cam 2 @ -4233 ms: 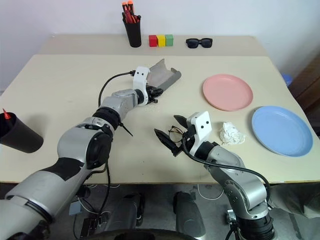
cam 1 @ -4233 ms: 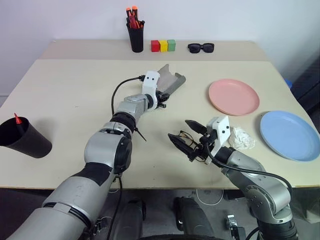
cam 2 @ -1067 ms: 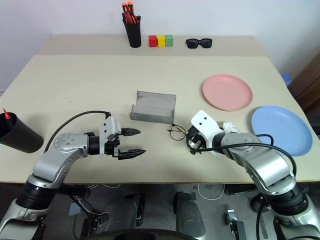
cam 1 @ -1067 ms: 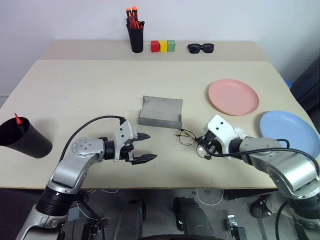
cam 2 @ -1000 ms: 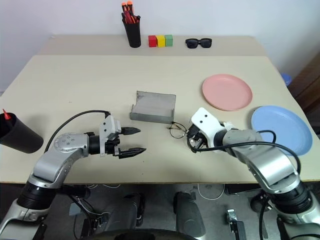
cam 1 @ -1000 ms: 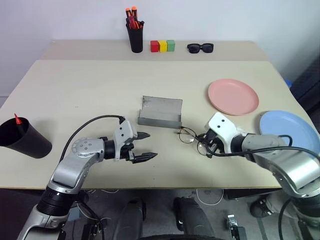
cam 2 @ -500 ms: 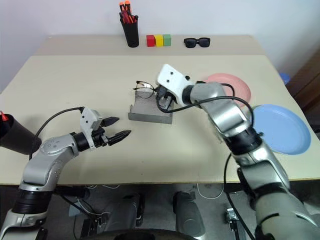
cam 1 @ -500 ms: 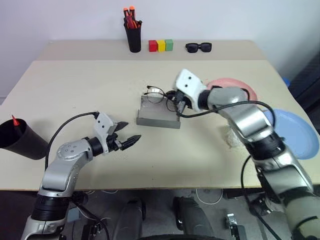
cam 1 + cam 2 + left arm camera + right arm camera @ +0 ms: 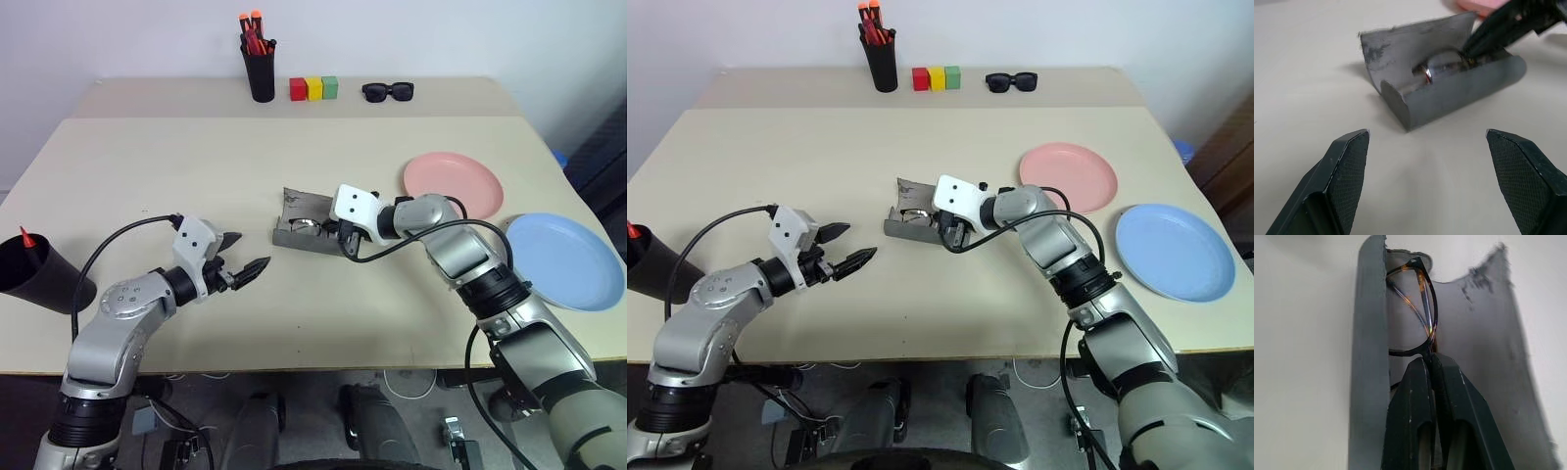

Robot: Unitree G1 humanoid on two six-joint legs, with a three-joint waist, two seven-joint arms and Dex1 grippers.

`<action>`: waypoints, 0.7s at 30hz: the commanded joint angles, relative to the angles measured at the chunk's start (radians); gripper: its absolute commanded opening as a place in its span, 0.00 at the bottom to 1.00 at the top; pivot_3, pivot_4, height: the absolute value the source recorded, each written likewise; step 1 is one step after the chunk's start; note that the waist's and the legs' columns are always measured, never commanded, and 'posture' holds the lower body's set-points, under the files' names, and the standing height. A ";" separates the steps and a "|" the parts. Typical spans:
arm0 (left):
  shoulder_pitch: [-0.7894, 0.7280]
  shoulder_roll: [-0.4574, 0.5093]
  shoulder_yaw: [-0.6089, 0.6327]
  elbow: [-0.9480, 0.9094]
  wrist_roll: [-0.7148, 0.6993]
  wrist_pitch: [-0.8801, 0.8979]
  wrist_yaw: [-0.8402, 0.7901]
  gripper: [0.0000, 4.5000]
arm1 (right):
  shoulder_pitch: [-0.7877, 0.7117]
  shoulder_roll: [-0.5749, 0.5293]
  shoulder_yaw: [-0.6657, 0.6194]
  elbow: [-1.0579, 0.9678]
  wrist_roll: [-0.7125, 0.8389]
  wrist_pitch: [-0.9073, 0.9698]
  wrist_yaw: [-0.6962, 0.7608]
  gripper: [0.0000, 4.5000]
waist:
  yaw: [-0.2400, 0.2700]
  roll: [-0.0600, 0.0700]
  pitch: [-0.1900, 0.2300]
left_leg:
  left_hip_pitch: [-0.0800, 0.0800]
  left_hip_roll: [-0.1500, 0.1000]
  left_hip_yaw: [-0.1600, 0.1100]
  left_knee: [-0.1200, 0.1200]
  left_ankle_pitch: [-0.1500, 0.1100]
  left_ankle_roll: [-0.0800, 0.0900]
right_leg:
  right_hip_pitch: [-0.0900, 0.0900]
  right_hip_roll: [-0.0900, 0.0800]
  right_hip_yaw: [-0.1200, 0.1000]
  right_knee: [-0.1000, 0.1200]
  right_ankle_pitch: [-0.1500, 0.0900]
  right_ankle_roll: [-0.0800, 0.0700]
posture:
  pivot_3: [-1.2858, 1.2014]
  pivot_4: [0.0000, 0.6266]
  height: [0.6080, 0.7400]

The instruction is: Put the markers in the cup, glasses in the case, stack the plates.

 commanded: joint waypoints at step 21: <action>-0.782 -0.187 -0.125 0.906 0.116 -0.115 0.007 0.02 | 0.350 -0.157 -0.303 -0.652 0.118 0.167 -0.001 0.63 | 0.011 -0.001 0.000 | -0.001 -0.002 -0.001 0.001 0.000 0.000 | 0.002 -0.001 -0.001 -0.002 0.000 0.001 | 0.52 0.24 1.00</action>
